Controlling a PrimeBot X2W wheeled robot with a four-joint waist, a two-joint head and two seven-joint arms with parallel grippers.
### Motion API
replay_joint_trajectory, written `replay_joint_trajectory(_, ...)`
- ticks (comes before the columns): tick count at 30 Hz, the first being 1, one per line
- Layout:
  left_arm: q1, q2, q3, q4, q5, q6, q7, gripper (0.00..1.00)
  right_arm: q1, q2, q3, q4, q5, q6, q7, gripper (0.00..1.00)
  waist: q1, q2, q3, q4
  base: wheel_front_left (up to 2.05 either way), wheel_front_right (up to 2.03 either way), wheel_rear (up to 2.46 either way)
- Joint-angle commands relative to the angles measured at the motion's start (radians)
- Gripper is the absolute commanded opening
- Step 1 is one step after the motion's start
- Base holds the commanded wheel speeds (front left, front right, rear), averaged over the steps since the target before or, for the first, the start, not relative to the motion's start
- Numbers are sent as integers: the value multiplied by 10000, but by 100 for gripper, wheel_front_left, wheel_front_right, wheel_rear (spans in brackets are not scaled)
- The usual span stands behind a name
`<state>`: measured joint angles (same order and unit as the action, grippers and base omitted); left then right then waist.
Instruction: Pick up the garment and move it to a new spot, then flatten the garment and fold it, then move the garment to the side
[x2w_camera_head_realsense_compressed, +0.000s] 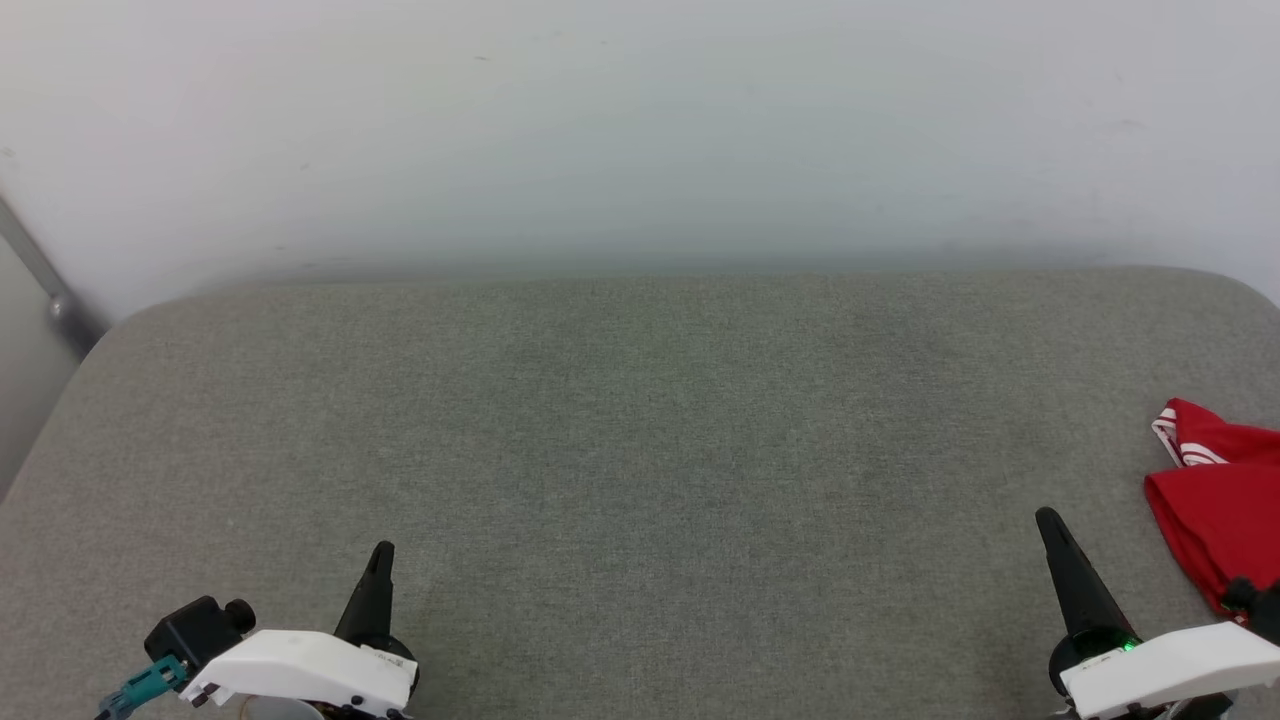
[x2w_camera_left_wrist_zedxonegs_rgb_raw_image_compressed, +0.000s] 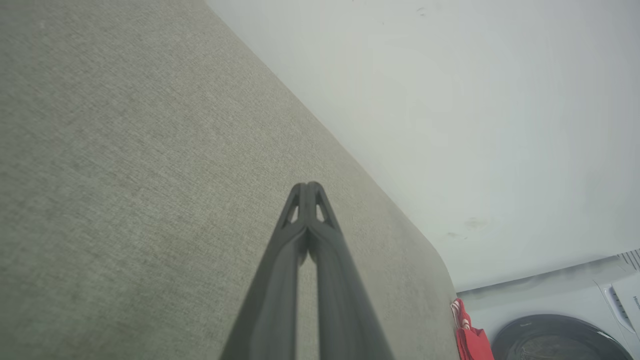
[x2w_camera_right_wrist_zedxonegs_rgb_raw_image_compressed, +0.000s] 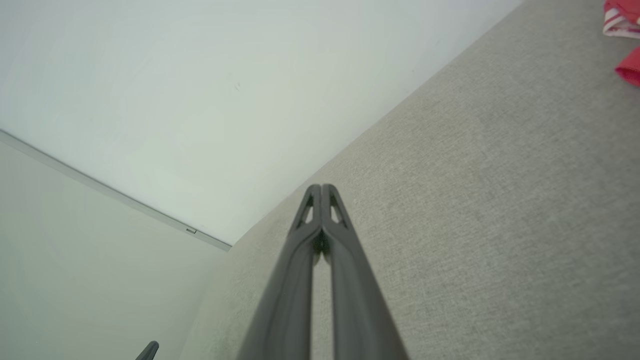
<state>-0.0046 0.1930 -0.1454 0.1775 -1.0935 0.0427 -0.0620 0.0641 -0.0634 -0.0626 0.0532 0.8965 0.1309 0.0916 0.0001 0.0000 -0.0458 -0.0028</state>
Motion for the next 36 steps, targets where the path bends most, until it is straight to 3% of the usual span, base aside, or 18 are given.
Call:
replay_joint_trajectory(1, -276, -31, 176, -51, -265, -142, 76, 0, -305, -70, -33, 7, 389, 1, -39, 0, -1, 0, 11, 1, 0, 0, 0)
replay_joint_trajectory(36, -733, -723, 1414, 333, -2950, -1010, 928, 0, -1107, -35, -200, 1026, 4067, -1, 31, 0, -1, 0, 226, 13, 0, 0, 0)
